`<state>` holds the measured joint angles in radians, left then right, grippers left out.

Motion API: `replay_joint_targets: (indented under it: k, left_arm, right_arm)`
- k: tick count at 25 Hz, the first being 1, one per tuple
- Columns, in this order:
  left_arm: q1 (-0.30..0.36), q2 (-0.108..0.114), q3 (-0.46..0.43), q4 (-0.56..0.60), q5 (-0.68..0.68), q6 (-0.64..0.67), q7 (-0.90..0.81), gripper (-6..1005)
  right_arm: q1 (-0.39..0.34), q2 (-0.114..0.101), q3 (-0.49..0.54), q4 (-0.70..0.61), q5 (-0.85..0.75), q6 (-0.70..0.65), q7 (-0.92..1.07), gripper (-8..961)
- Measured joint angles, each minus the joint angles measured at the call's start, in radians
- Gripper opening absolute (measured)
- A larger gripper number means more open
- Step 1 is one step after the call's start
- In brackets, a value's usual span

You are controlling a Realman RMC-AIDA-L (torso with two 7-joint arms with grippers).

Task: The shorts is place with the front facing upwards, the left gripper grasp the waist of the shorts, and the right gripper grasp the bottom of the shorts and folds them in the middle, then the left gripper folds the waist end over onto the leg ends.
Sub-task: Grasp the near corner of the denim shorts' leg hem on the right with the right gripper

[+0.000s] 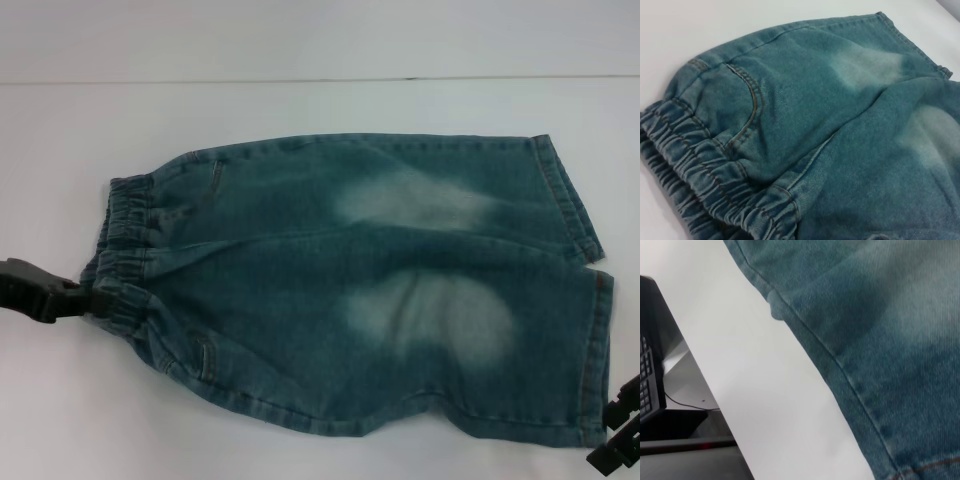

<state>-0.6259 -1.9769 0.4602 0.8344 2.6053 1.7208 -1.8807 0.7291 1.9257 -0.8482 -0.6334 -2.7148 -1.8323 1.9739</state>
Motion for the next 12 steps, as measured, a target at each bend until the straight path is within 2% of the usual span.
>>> replay_joint_targets:
  k: [12]
  left_arm:
    - [0.003,-0.003,0.000,0.000,0.000,-0.012,0.000,47]
  right_arm:
    - [0.016,0.016,0.022,0.000,0.007,0.025,-0.012,915]
